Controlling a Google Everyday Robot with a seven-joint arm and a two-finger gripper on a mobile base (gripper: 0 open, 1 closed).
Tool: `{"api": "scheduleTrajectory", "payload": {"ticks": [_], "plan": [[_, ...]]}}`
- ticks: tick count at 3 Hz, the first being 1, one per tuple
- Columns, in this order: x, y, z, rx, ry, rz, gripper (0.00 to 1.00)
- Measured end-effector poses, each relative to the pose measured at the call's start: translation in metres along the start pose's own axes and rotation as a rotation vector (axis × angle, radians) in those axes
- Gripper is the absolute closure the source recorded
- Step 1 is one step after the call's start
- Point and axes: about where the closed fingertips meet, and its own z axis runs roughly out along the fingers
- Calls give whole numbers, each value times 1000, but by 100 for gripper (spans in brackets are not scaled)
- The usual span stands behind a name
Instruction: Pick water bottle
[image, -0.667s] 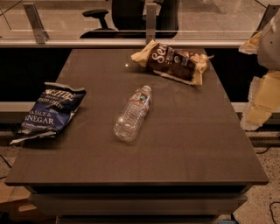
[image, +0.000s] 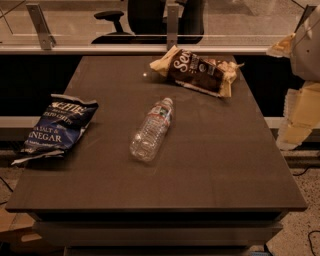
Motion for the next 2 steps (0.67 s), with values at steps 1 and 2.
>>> {"api": "scheduleTrajectory", "payload": {"ticks": [1, 2], "plan": [[-12, -4, 3, 40, -3, -173, 0], [-29, -15, 6, 71, -9, -387, 0]]}}
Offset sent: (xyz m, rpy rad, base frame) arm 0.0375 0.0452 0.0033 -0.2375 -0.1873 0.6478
